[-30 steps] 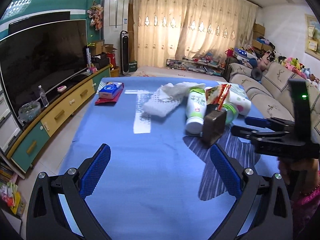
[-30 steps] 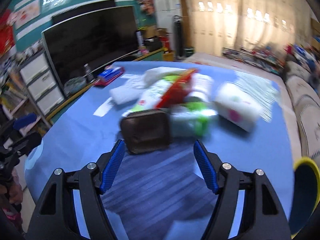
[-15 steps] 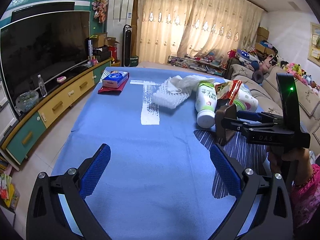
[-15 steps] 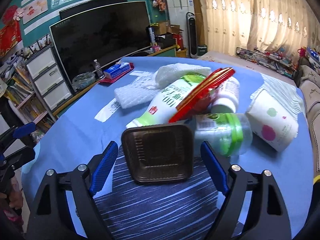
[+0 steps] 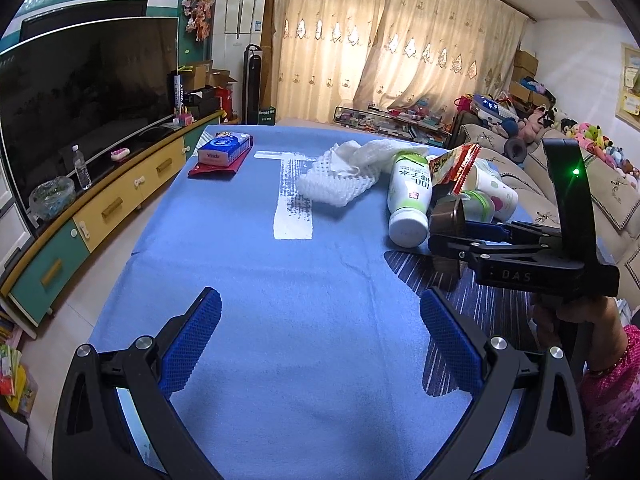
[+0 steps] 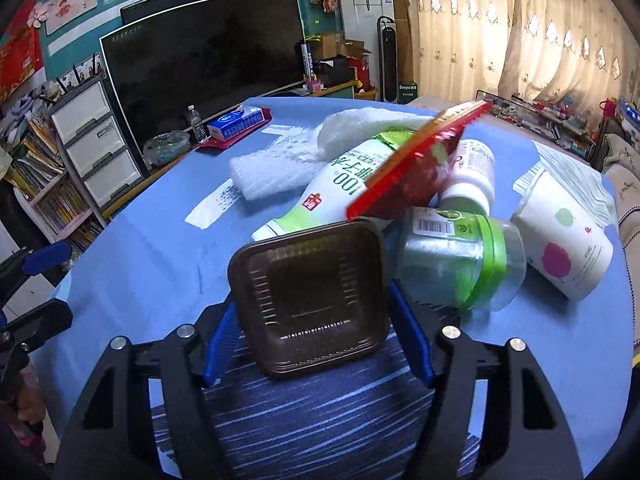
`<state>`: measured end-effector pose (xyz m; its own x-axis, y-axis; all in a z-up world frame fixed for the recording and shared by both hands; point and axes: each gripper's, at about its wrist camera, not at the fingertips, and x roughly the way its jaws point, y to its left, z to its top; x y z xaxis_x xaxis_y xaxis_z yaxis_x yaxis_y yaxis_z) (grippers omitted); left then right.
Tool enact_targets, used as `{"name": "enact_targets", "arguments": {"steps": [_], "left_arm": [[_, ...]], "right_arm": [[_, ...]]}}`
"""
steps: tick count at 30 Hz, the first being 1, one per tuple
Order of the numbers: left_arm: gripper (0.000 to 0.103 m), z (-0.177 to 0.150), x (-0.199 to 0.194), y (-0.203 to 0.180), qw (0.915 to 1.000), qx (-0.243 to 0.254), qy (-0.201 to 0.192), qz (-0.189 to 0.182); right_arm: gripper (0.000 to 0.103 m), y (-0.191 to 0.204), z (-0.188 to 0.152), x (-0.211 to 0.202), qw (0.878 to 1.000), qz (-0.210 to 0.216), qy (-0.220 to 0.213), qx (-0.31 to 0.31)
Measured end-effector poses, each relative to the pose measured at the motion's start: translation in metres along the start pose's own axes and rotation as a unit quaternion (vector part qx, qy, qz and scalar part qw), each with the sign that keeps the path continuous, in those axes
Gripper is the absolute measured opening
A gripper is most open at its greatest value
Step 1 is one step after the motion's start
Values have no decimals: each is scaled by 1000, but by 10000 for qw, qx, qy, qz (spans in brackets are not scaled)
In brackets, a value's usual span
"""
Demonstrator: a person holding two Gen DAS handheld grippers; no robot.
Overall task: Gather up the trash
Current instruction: 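Grasp the brown square container with the right gripper, then carry the brown container into the bin and open the right gripper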
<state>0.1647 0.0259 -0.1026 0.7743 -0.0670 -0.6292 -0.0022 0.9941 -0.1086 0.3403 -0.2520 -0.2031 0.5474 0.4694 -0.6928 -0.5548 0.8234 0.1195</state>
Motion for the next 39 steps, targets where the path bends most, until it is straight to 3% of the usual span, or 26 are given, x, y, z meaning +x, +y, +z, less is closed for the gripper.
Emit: {"name": "enact_targets", "arguments": {"steps": [5,11,16,21,24,26,33,36,39], "left_arm": [[98,0,0,-4,10000,29,2,-36],[98,4,0,-12,9999,109,0,-50],[98,6,7,-25,9997,206,73,-97],[98,10,15,-42,9992,358,93,-170],[98,16,23,-58,9985,466,121,-268],[98,19,27,-68,9979,558,124,-301],[98,32,45,-102,9946,912,188,-463],[98,40,51,-106,9940,910,221,-569],[98,49,56,-110,9931,922,203,-700]], "right_arm": [[65,2,-3,-13,9998,159,51,103],[65,-2,-15,-62,9996,151,-155,195],[66,-44,-42,-115,9949,-601,-497,643],[66,-122,-81,-164,9697,-1838,-618,1485],[66,-178,-112,-183,9406,-2648,-473,2073],[66,-203,-128,-184,9258,-2967,-315,2323],[68,-255,-169,-171,8957,-3388,73,2877],[78,-263,-177,-168,8888,-3527,159,2923],[82,-266,-174,-167,8853,-3634,124,2898]]}}
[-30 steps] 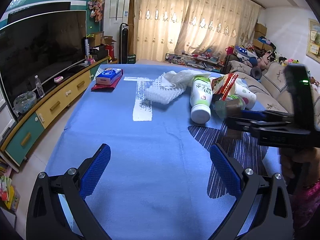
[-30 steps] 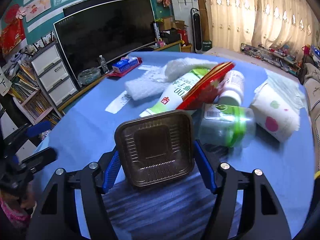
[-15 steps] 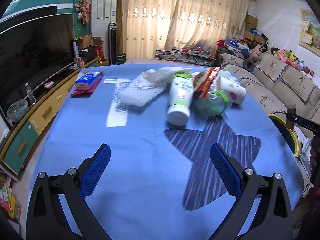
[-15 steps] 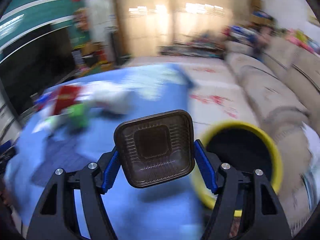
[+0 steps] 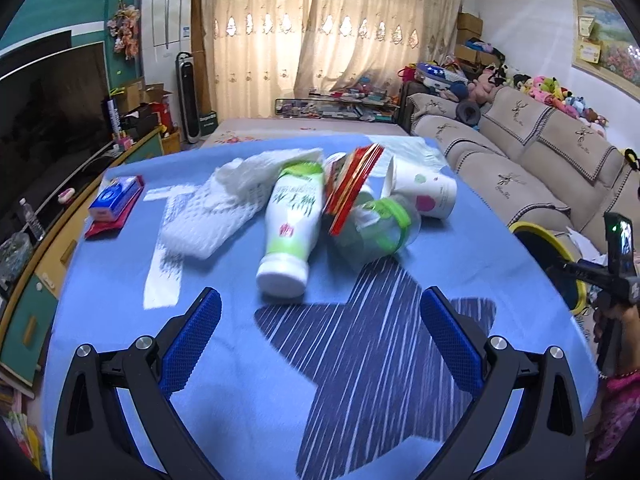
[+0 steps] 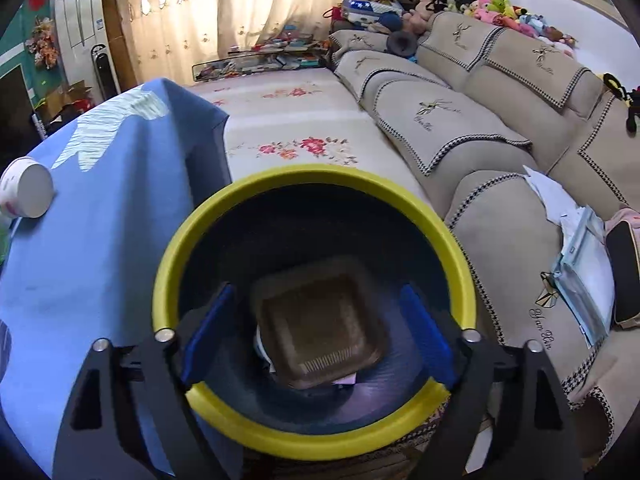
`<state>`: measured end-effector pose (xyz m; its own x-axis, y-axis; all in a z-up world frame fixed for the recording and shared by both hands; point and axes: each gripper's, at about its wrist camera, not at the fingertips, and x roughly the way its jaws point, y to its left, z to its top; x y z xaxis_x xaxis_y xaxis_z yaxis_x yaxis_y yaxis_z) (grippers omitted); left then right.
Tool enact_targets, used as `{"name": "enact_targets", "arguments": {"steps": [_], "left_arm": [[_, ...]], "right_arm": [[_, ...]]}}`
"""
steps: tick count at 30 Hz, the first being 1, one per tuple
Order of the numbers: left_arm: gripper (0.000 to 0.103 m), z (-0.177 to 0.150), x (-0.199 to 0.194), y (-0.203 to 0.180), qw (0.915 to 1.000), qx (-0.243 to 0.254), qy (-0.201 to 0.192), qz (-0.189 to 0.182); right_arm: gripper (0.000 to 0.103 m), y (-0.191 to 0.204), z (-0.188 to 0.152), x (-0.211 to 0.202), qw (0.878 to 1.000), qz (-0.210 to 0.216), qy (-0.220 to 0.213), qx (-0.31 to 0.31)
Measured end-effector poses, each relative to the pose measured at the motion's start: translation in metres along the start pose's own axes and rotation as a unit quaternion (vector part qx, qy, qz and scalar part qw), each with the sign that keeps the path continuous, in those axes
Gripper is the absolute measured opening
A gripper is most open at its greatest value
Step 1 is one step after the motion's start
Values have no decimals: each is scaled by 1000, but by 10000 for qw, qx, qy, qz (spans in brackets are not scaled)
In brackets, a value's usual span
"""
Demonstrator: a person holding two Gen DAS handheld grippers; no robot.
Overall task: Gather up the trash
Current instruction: 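Carry the brown container into the bin and open the right gripper, then grasp the red snack packet with the left gripper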
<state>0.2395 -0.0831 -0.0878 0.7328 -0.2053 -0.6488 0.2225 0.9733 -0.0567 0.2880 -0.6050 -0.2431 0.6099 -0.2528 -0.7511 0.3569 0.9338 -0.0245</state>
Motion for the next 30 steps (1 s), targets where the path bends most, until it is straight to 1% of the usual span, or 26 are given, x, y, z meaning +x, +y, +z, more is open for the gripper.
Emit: {"name": "enact_targets", "arguments": {"steps": [3,13,15,16,18,20,25,27,28,30], "left_arm": [[98,12,5,-5,9999,102,-7,-61],[97,62,35,-29,9973,639,-76,-347],[91,73,49,-30,9971,648,-9,-411],[89,75,52,-29,9971,645,21,-403],[80,83,65,-29,9972,640,109,-360],[74,88,77,-28,9971,636,225,-338],[59,91,97,-31,9962,746,368,-270],[50,91,101,-32,9958,779,419,-245],[47,91,102,-33,9957,782,427,-244],[36,91,107,-32,9959,758,448,-222]], "right_arm": [[82,-1,-1,-3,10000,2,-37,14],[82,-1,-6,-8,9996,273,-42,67],[82,0,-7,-9,9995,311,-55,87],[82,0,-7,-9,9994,326,-53,89],[82,0,-8,-9,9993,357,-54,94],[82,-2,-9,-10,9992,391,-59,107],[82,-3,-8,-12,9989,450,-102,130],[82,-4,-7,-12,9988,468,-108,133],[82,-3,-7,-12,9987,480,-109,136],[82,-3,-8,-12,9986,501,-102,136]]}}
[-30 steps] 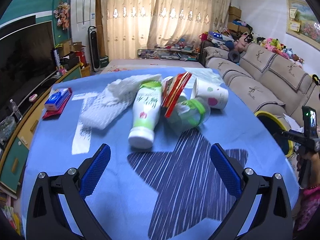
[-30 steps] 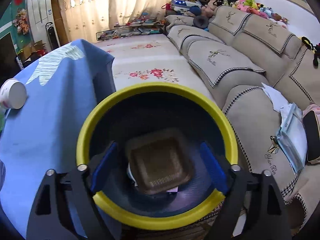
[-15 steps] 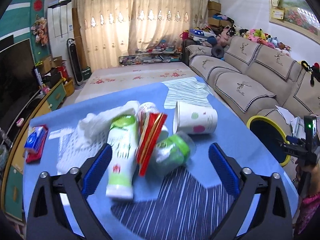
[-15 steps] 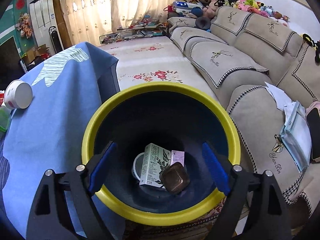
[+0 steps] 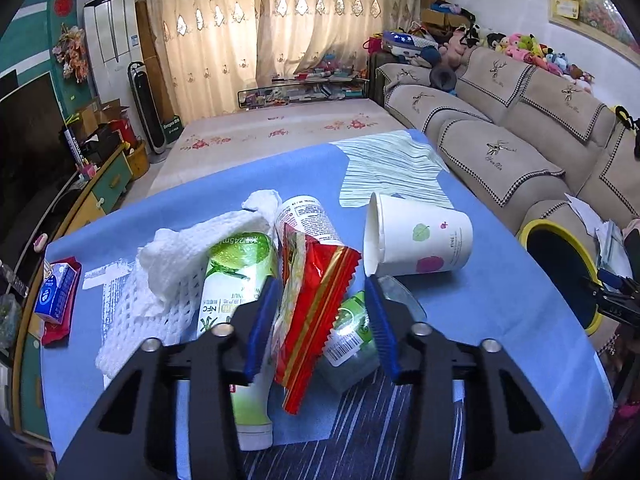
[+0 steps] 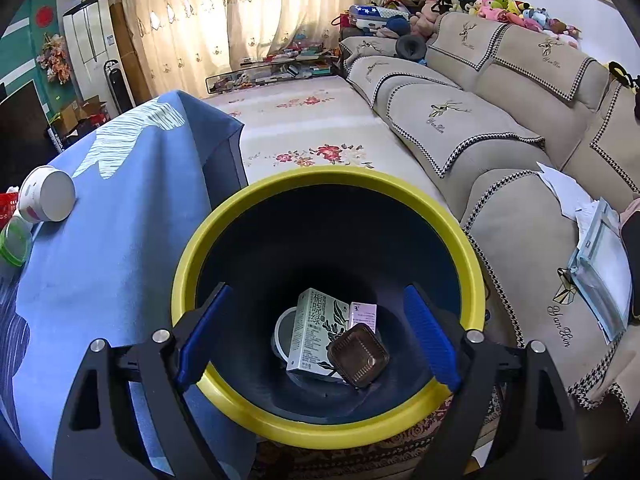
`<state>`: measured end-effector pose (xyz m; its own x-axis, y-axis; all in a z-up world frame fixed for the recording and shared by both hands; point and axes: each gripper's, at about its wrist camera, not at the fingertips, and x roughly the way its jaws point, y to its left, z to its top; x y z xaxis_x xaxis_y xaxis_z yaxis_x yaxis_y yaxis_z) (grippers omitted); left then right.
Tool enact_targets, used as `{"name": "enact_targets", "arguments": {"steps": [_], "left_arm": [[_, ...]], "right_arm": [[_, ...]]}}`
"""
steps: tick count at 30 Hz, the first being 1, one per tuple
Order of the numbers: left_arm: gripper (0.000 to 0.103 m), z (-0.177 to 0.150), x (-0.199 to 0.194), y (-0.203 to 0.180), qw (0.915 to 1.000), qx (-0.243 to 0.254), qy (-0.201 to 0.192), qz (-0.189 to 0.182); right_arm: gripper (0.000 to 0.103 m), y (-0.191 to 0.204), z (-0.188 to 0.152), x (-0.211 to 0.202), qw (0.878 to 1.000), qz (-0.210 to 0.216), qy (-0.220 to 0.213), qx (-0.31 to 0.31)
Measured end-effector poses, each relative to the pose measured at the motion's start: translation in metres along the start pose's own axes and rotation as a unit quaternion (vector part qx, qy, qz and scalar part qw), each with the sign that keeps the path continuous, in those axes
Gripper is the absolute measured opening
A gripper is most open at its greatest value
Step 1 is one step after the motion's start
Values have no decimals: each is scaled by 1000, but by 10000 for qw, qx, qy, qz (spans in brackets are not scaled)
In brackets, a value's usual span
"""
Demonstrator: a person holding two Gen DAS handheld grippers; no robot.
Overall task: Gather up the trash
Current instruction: 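Grasp the red snack packet with the left gripper, then carry the red packet into the bin and open the left gripper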
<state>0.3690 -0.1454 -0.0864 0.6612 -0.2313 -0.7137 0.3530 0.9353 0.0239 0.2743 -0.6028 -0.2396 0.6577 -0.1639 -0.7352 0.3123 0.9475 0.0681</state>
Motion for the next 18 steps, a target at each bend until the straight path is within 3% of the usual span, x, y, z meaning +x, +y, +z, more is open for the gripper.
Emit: {"name": "enact_targets", "arguments": {"steps": [5,12,18], "left_arm": [[13,1,1,4,9999,-94,20,39],[10,5,-29,-2,9994,37,-285,200],[10,11,-76,-25,9984,135,-519,-153]], "right_arm": [[82,2,-1,1,10000,50,19,-15],[82,1,-3,-9,9999,115,-66,12],[82,-4,-5,-29,9995,182,-252,51]]}}
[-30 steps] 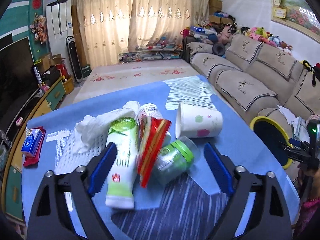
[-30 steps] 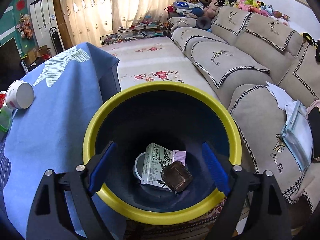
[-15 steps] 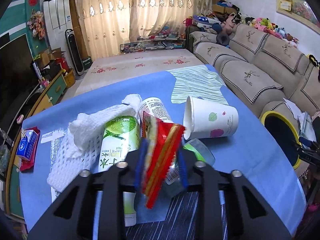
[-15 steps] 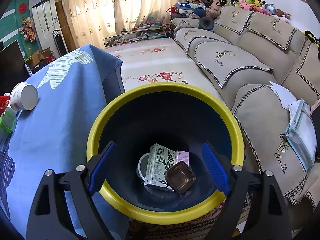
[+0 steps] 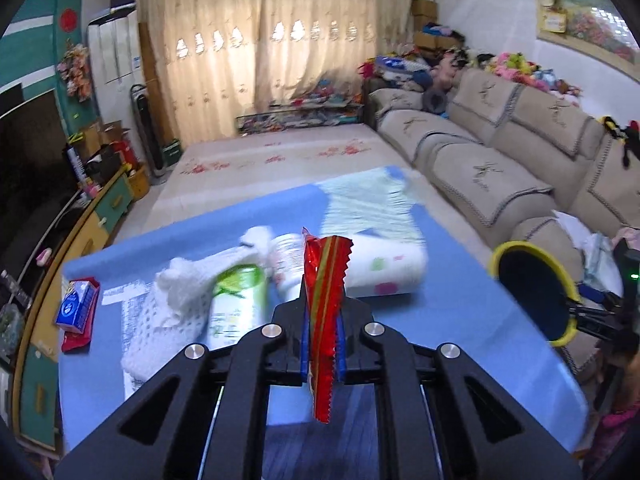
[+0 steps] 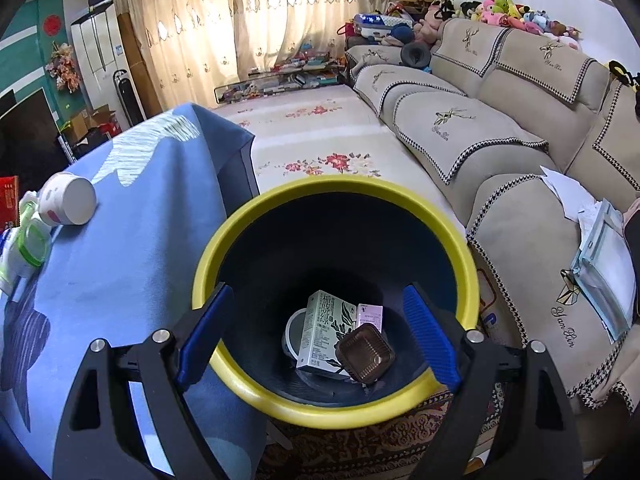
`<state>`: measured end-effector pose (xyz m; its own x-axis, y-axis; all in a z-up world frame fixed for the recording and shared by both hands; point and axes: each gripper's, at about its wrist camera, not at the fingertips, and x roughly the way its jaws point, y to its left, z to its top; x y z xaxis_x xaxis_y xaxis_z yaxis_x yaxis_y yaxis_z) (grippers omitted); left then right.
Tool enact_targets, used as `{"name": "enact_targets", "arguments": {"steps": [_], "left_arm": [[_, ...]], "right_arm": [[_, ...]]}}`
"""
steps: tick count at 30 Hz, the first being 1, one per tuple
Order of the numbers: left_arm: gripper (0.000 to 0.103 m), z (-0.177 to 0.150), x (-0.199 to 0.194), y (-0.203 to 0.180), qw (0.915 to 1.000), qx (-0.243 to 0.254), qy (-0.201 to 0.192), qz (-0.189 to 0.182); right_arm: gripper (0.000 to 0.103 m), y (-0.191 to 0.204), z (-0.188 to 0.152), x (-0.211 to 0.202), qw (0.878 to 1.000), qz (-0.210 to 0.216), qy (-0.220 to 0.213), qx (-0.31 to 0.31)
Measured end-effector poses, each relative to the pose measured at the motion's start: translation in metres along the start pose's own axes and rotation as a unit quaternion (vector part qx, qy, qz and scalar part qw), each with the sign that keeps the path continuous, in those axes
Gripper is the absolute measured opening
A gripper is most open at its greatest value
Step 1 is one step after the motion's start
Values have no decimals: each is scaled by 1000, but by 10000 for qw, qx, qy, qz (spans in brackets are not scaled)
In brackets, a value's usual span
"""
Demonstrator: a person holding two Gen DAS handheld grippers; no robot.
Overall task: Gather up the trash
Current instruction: 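Carry the red packet into the bin and open the left gripper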
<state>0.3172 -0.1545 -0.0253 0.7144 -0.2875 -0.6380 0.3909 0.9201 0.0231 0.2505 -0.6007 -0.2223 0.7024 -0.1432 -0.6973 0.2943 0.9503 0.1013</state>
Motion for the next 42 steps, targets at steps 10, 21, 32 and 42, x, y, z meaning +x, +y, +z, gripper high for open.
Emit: {"name": "enact_targets", "arguments": {"steps": [10,21,32,42], "left_arm": [[10,17,-9,-113,9923,751,-41,-987],[10,22,46,-263,9665,1674,439,-1894],[11,12,122,-338,9551,1885,1098,-2005],[58,11,140,-335,9604,1751,1079,-1878]], "right_arm": [[82,-33,-8,-31,9994,-120,-212,228],[82,-89,-25,-44,9974,-317,-190,617],[82,-128,-41,-39,9947,-392,-64,950],[82,-126,-45,-31,9950,-320,43,942]]}}
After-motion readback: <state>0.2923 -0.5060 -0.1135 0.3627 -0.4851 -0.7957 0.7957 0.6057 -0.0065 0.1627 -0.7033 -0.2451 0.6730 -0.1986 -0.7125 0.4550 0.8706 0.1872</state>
